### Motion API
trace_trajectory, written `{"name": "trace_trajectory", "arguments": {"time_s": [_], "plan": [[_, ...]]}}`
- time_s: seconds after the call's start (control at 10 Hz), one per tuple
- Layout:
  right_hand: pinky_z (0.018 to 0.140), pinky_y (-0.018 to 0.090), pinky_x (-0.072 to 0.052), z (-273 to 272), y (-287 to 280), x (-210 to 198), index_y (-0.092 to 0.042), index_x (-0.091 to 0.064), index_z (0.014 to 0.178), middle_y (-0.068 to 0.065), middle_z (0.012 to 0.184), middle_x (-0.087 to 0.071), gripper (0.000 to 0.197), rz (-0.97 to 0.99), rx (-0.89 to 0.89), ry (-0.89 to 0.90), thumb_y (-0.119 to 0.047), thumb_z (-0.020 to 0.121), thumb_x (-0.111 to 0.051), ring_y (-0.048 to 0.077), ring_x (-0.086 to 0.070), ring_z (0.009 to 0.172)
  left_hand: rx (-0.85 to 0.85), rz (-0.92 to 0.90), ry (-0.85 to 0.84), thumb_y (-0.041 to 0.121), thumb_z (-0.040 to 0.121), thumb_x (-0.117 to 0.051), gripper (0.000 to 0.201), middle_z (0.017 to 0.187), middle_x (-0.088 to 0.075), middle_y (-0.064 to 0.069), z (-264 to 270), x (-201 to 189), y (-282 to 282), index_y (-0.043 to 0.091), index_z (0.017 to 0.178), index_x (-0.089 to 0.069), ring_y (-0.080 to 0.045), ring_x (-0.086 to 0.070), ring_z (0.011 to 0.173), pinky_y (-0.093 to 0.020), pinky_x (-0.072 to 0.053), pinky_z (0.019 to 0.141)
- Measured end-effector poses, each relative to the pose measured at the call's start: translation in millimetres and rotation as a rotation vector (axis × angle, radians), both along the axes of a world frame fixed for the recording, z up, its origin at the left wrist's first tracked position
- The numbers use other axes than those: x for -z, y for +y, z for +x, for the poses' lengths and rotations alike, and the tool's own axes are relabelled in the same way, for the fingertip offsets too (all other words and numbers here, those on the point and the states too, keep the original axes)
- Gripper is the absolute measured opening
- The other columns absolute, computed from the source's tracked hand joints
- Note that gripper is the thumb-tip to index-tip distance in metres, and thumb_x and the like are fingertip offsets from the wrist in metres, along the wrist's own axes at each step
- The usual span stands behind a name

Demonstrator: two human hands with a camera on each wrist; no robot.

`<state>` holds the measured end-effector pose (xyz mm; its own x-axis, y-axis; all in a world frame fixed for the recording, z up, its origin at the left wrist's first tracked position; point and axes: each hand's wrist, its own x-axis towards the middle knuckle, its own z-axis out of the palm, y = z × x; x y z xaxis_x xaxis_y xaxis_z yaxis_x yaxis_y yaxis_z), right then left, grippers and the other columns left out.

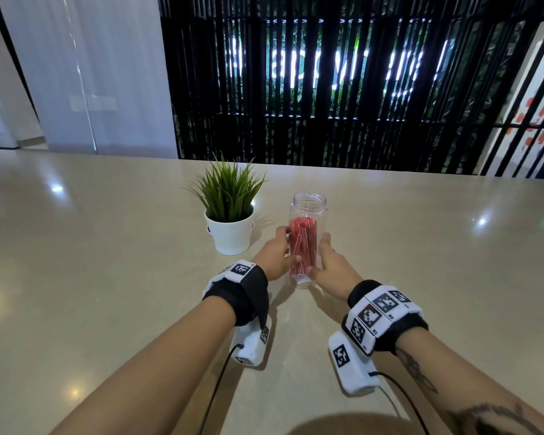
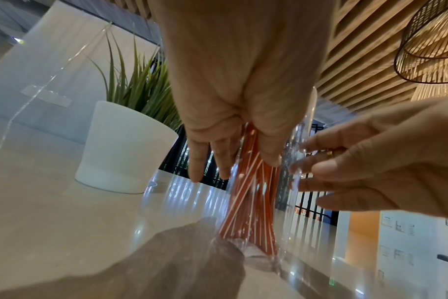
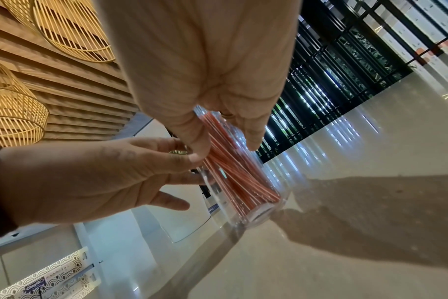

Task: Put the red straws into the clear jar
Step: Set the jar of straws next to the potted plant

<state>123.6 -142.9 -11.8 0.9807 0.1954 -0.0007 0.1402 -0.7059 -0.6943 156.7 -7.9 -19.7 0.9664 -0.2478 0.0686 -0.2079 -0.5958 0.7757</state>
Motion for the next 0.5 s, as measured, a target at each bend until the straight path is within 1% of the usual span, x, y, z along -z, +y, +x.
{"name": "trace_trajectory", "arguments": {"time_s": [0.1,0.2,0.3,0.4,0.5], "plan": [[0.098,0.028,-0.037,-2,-2,2,-0.005,0.014,0.143,0.021,0.145,-0.036,0.076,0.004,0.003,0.013,-0.009,0.093,-0.043,0.03,-0.045,0.126,0.006,0.05,0.022,0.011,0.086,-0.056,0.061,0.134,-0.049,-0.021,-1,-3,-2,0.004,0.135,-0.02,-0.034,-0.048,0.123,-0.046,-0.039,0.104],[0.104,0.031,-0.034,0,-4,2,-0.005,0.014,0.143,0.022,0.147,-0.032,0.075,0.013,0.006,0.017,-0.01,0.094,-0.043,0.031,-0.042,0.129,0.012,0.132,0.021,0.014,0.087,-0.055,0.068,0.139,-0.046,-0.018,1,-2,-2,0.005,0.14,-0.013,-0.032,-0.046,0.125,-0.037,-0.036,0.103],[0.11,0.03,-0.026,-4,-5,-2,-0.002,0.015,0.142,0.02,0.154,-0.016,0.076,0.001,0.003,0.021,-0.009,0.094,-0.043,0.029,-0.029,0.138,-0.002,0.188,0.017,0.019,0.088,-0.055,0.077,0.144,-0.04,-0.019,-4,-3,-3,0.005,0.144,-0.004,-0.031,-0.042,0.128,-0.036,-0.032,0.104],[0.113,0.028,-0.015,-5,-10,-3,0.0,0.016,0.142,0.019,0.156,-0.001,0.077,0.023,-0.001,0.016,-0.009,0.094,-0.044,0.026,-0.012,0.144,-0.023,0.171,-0.015,0.017,0.087,-0.056,0.075,0.145,-0.037,-0.02,-5,-1,-1,0.004,0.142,-0.008,-0.031,-0.038,0.131,-0.037,-0.032,0.106],[0.115,0.03,-0.011,-7,-13,0,-0.002,0.01,0.143,0.018,0.156,-0.001,0.076,0.054,0.036,-0.031,-0.014,0.093,-0.046,0.025,-0.007,0.145,-0.056,0.18,-0.017,0.023,0.083,-0.058,0.083,0.152,-0.023,-0.016,-9,3,3,0.008,0.144,-0.004,-0.031,-0.026,0.138,-0.049,-0.027,0.11]]}}
